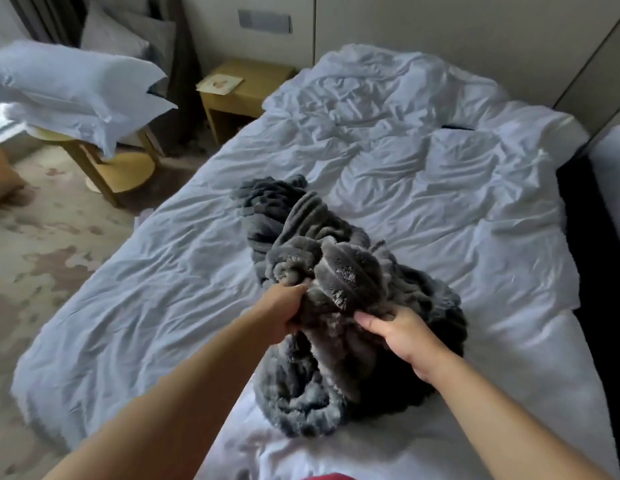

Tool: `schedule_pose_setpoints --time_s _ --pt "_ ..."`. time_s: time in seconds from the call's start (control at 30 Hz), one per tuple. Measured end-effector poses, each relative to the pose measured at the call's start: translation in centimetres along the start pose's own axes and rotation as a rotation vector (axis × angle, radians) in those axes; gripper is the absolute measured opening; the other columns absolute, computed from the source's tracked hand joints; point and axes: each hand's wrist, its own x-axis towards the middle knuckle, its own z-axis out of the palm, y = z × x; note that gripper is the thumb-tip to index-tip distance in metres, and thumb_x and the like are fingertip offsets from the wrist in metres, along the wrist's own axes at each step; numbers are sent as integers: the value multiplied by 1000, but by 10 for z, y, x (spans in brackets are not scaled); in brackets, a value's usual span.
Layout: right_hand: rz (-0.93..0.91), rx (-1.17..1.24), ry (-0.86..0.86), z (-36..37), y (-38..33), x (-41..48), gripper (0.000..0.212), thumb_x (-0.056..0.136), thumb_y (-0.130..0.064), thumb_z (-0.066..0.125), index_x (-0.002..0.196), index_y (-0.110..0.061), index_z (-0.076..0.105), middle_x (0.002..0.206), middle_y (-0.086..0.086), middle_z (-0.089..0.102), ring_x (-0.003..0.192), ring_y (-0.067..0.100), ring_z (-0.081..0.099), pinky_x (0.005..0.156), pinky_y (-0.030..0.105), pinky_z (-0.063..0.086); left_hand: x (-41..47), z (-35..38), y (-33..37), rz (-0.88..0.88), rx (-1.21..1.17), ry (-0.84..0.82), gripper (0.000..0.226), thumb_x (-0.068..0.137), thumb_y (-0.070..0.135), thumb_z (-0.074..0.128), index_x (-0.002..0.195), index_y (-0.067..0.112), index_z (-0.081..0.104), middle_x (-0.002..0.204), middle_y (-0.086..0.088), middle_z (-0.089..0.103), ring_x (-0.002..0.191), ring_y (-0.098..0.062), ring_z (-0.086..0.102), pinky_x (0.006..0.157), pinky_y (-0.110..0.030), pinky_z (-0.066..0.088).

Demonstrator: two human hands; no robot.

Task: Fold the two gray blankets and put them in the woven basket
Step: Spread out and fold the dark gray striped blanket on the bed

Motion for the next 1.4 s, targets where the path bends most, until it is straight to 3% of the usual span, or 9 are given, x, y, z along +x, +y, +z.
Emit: schedule_pose_setpoints --time_s 0.1,0.27,0.43,0.53,0.73,0.87,1.1,1.27,1.4 --pt "24 261 388 -35 -13 -2 16 85 -12 69 99 -5 70 97 15 71 89 30 65 86 42 51 8 -40 25 -16 -56 -77 34 85 35 70 106 8 63 93 -13 66 64 -22 64 56 -35 58" --pt "185 457 985 -91 -13 -30 12 90 -17 62 101 -11 63 113 17 63 65 21 57 61 32 50 33 -135 54 146 -135 125 48 82 27 74 119 0 61 114 -17 66 96 -31 66 87 -45 55" --pt "606 -59 578 -26 26 -50 44 89 -6 61 130 3 48 136 26 49 111 34 54 103 45 38 29 -159 31 -116 249 -59 14 91 2 59 101 -6 58 74 -21 66 42 -22 62 45 -30 53" --pt "435 -177 340 30 1 -35 39 87 -13 65 124 -8 56 106 12 62 89 24 56 90 38 45 12 -146 33 -92 330 -276 33 87 -9 52 119 -3 59 105 -25 65 77 -31 65 77 -40 55" --pt "-198 -149 -27 126 -93 6 48 85 -19 70 126 -38 54 118 -15 62 111 6 58 90 16 46 -31 -150 87 294 163 -839 50 75 -13 55 108 19 71 100 -10 71 91 -26 70 73 -36 59" --pt "-114 -181 47 147 -105 23 9 86 -16 65 90 -17 72 86 0 74 79 12 68 63 14 51 -5 -189 107 394 31 -525 58 72 -16 51 113 22 68 106 -14 68 85 -27 69 64 -33 57" --pt "236 -310 82 157 -36 33 35 78 -32 77 60 -13 54 64 -4 55 64 11 50 56 25 35 96 -260 33 2 -254 104 63 85 -21 34 137 14 45 95 -17 53 78 -32 54 67 -37 46" --pt "341 -503 73 162 1 22 44 85 -30 70 57 -18 38 59 -4 38 58 11 35 52 27 24 100 -257 -15 -329 160 -34 24 85 -11 41 90 6 57 77 -9 51 51 -15 46 38 -19 37" --pt "225 -400 247 148 -25 20 40 92 -28 61 64 -18 33 63 -2 32 59 13 31 55 29 21 85 -227 -5 -307 716 -354 26 89 9 47 106 17 65 60 3 47 43 -8 36 43 -16 30"
